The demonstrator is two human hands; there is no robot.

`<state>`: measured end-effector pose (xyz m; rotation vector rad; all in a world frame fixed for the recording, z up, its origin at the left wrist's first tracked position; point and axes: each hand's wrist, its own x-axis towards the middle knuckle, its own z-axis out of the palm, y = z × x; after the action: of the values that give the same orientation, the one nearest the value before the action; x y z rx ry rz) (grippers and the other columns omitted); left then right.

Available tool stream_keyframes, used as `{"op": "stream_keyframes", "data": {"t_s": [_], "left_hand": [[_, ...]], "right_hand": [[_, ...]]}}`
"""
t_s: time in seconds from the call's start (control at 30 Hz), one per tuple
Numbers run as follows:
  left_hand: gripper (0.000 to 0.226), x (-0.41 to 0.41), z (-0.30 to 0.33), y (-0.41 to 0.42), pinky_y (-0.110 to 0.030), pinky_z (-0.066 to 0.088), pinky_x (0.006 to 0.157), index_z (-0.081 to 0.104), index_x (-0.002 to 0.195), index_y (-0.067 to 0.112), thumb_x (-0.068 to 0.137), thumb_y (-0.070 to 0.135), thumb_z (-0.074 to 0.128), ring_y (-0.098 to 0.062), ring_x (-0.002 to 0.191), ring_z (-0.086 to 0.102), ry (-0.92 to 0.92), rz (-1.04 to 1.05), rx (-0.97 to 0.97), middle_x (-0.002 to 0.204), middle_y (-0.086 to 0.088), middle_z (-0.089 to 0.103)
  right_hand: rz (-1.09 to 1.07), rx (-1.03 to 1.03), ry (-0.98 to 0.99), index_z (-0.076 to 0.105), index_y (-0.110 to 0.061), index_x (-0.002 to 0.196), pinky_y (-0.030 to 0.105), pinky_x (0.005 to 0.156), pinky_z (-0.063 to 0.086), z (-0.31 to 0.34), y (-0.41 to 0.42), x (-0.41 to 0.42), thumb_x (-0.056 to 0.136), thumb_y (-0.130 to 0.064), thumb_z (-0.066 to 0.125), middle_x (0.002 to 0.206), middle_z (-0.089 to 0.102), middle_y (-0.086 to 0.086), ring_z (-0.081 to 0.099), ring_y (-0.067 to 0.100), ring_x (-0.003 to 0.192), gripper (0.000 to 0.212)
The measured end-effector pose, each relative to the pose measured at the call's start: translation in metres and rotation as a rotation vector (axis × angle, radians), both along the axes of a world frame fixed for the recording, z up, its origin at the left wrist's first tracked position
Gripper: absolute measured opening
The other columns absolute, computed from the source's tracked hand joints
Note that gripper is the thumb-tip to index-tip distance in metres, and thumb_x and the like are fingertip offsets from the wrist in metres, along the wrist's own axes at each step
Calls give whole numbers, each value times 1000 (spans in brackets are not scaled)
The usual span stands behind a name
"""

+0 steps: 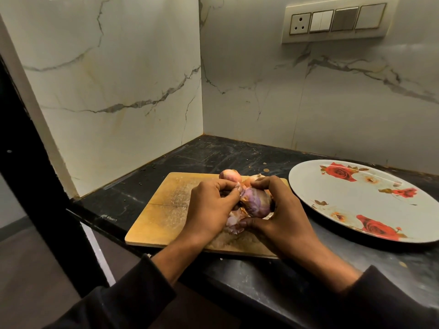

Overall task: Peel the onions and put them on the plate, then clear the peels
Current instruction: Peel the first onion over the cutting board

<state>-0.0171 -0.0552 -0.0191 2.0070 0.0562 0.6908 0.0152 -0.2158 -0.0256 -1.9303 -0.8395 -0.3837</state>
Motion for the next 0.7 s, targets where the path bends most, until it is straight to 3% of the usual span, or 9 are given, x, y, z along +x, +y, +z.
{"op": "stream_keyframes", "data": {"t_s": [0.13, 0.27, 0.33, 0.4, 0.47, 0.53, 0.7], "left_hand": [[9, 5, -2, 1, -26, 61, 68, 77, 97, 12, 94, 13, 68, -16, 76, 75, 87, -82, -355, 84, -5, 78], [13, 1, 0, -4, -21, 58, 60, 73, 98, 4, 98, 9, 61, -15, 69, 70, 142, -165, -642, 83, -10, 75], [15, 0, -2, -4, -24, 56, 61, 71, 101, 6, 100, 12, 58, -15, 69, 66, 159, -149, -506, 83, -11, 74], [14, 0, -6, 0, -29, 56, 69, 71, 104, 14, 101, 17, 57, -13, 75, 68, 171, -108, -227, 89, -8, 74], [14, -2, -6, 2, -24, 54, 73, 71, 105, 18, 100, 20, 58, -10, 83, 68, 144, -72, 41, 93, 1, 74], [16, -6, -3, 2, -15, 45, 67, 71, 108, 19, 100, 18, 58, -8, 83, 64, 91, -41, 253, 95, 4, 72], [18, -11, 1, 7, -31, 50, 79, 71, 108, 23, 99, 14, 58, -10, 90, 60, 20, -42, 477, 100, 3, 68]], "right_hand": [[30, 39, 76, 52, -35, 112, 18, 81, 56, 0, -1, 3, 61, -26, 97, 113, 57, -32, 60, -5, 104, 69], [73, 185, 207, 53, -26, 119, 26, 82, 60, 1, -4, 6, 56, -40, 88, 119, 61, -8, 67, 4, 103, 74], [84, 233, 253, 55, -23, 120, 22, 83, 58, 2, -5, 8, 57, -38, 86, 120, 61, -4, 65, 3, 106, 72], [88, 280, 306, 56, -21, 123, 22, 83, 58, 1, -6, 10, 60, -36, 85, 119, 62, -3, 66, 5, 106, 71], [84, 328, 373, 55, -21, 126, 23, 82, 59, 1, -7, 12, 62, -35, 84, 119, 63, -5, 68, 6, 103, 71], [89, 387, 444, 56, -22, 127, 24, 80, 60, 0, -8, 13, 65, -30, 83, 119, 63, -5, 69, 6, 101, 68], [52, 436, 500, 57, -25, 126, 33, 86, 62, -1, -7, 15, 68, -32, 82, 121, 62, -3, 69, 15, 104, 64]]}}
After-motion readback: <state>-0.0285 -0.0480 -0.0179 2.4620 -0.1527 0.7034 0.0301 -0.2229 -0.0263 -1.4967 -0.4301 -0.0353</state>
